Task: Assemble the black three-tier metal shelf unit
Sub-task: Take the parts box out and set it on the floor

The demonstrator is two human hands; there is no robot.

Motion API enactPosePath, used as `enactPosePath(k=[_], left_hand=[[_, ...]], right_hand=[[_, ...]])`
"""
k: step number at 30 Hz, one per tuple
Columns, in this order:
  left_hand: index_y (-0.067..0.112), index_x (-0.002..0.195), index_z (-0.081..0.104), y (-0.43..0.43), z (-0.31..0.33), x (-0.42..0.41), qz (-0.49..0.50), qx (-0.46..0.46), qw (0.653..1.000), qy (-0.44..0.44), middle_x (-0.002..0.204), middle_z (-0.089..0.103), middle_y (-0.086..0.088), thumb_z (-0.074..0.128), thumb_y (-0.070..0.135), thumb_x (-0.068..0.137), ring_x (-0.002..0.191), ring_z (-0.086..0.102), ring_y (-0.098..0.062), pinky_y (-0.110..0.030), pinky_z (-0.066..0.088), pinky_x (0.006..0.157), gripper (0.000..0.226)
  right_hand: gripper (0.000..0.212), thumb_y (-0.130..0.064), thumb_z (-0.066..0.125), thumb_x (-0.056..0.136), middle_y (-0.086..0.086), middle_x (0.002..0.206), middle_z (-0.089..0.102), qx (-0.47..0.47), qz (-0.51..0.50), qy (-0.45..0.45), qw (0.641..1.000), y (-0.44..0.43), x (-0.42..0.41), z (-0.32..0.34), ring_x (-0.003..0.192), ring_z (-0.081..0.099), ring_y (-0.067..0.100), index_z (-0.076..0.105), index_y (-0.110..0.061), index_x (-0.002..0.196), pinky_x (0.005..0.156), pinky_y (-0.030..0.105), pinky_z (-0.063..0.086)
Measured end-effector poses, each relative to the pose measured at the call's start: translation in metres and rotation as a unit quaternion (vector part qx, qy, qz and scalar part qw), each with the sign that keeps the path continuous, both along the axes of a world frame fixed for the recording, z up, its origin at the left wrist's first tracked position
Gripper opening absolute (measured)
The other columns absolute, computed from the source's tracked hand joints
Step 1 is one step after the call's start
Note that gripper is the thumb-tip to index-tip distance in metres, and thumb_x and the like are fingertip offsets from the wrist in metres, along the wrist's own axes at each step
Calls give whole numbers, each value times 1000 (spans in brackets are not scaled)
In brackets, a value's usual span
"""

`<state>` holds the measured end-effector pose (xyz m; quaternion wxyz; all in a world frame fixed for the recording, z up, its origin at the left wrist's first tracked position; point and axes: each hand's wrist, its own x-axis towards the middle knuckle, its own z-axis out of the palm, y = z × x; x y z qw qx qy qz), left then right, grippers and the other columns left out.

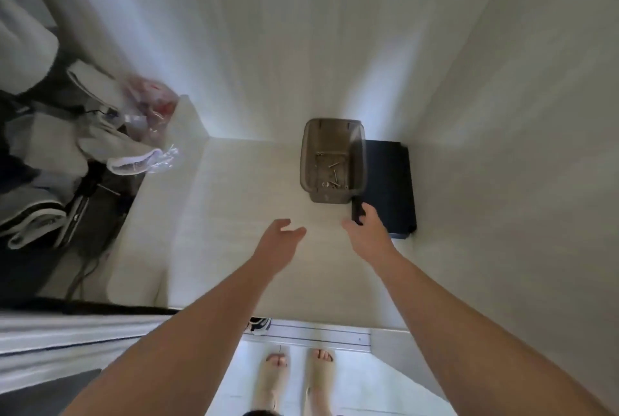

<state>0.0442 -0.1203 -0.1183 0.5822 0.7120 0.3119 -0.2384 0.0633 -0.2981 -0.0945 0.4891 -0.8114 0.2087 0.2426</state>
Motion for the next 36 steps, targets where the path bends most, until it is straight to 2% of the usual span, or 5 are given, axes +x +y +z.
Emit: enactPosePath(k=[9,15,20,24,36], left_hand=[[11,146,39,-16,-31,116,15,-44,998,34,113,61,-6,62,34,97,101,62,-24,-37,52,82,59],[9,81,50,-19,-35,132,66,-48,997,10,89,57,-10,54,12,100,79,58,-25,-31,51,67,20],[9,84,51,1,-26,124,73,-79,994,10,87,66,-9,61,5,96,79,69,-22,-44,58,88,16],[5,101,51,29,-14,102,70,-77,995,7,97,68,-17,63,2,93,77,70,-22,-41,58,82,15],[7,75,58,112,3,55,-170,89,980,-52,71,64,-13,66,0,83,62,64,-27,-44,62,74,13]], right_hand=[[77,-32,58,100,8,155,39,-4,-67,57,996,-5,96,-36,128,49,29,12,-19,161,89,36,47],[59,-17,58,102,5,119,58,69,-141,82,984,-3,104,-34,94,61,18,32,-13,155,83,36,55],[24,-16,56,102,22,126,59,74,-156,86,981,8,86,-17,122,58,38,55,-16,126,101,49,51],[41,-20,59,101,1,102,61,84,-131,76,985,21,56,-1,109,62,29,49,-14,140,94,43,53],[56,-31,55,102,-3,130,57,71,-188,35,979,28,-73,24,114,60,19,36,-27,154,89,33,50]])
